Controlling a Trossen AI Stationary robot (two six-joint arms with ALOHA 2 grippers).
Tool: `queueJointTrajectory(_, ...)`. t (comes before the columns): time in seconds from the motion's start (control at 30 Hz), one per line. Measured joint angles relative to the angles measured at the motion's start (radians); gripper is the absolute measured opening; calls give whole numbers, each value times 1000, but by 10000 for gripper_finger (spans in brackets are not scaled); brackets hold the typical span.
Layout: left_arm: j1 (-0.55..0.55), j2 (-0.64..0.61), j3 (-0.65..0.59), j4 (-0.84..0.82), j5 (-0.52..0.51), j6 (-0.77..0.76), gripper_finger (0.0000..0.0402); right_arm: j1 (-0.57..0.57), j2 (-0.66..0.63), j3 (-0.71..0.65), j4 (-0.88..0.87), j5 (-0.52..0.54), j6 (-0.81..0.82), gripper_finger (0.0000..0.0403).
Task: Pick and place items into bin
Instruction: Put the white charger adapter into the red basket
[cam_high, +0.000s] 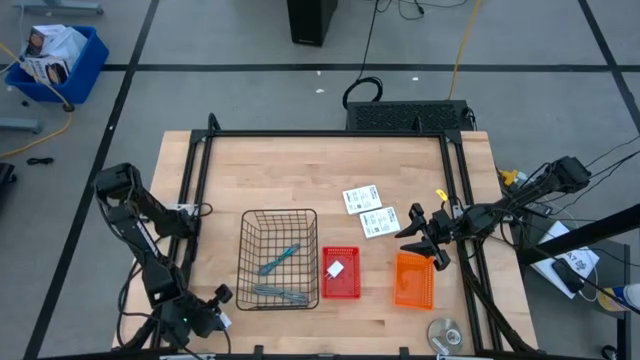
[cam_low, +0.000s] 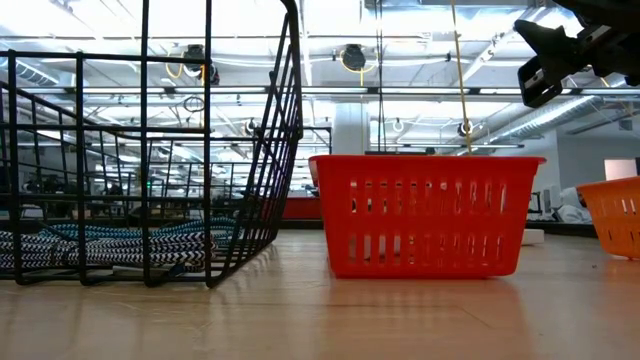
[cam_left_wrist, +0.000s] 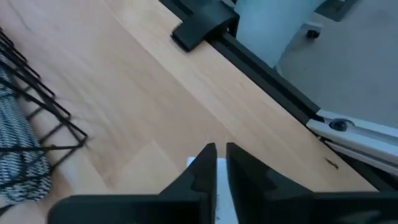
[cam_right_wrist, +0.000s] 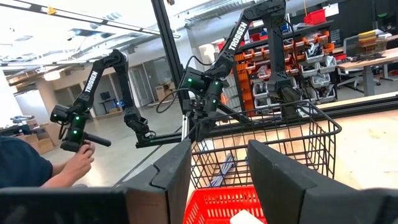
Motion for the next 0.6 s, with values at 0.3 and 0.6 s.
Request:
queueJointTrajectory(0.3, 5, 4, 0, -54, 37, -31, 167, 0, 0, 0, 0, 0, 0, 153)
queueJointTrajectory(0.6, 5, 37, -67, 35, 50, 4, 247, 0, 0, 0, -1, 0, 0, 153)
